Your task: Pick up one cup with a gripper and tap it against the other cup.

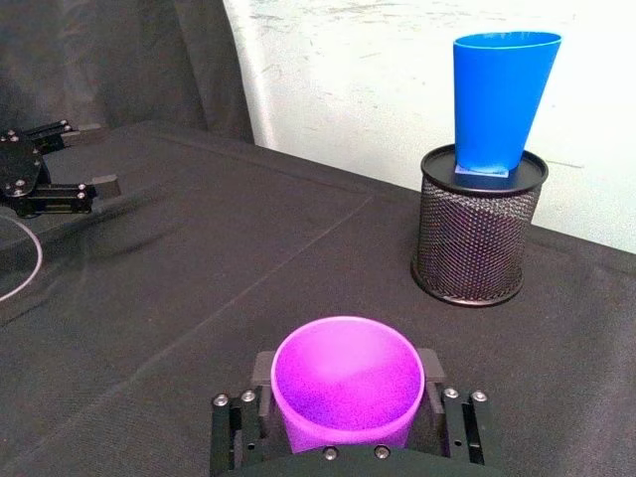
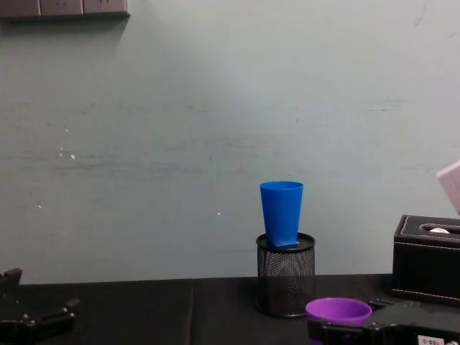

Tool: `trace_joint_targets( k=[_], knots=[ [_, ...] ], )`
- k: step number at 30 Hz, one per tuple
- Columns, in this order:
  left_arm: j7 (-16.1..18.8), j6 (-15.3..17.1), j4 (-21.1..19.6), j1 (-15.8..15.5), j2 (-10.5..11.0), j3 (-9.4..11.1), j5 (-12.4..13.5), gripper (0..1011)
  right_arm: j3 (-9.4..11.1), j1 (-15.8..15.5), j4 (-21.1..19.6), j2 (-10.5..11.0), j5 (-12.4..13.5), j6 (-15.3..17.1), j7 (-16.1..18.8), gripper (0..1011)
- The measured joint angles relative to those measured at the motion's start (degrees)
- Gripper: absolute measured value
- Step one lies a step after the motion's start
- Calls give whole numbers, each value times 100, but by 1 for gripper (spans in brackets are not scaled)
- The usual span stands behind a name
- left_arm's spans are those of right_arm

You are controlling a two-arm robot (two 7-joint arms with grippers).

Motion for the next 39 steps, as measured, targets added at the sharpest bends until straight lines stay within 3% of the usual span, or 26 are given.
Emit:
trace_joint_targets(
  k=[7, 24, 34, 39],
  knots=[
    [0, 0, 0, 0, 0, 0, 0, 1005, 1, -3, -5, 2, 1, -5, -1, 1003],
    [0, 0, 0, 0, 0, 0, 0, 1005, 0, -6, -9, 2, 1, -8, -1, 1003],
    [0, 0, 0, 0, 0, 0, 0, 1005, 144, -94, -259, -32, 55, -349, -47, 1003],
    [0, 0, 0, 0, 0, 0, 0, 1004, 283, -181, -419, -95, -8, -606, -304, 1003]
  ],
)
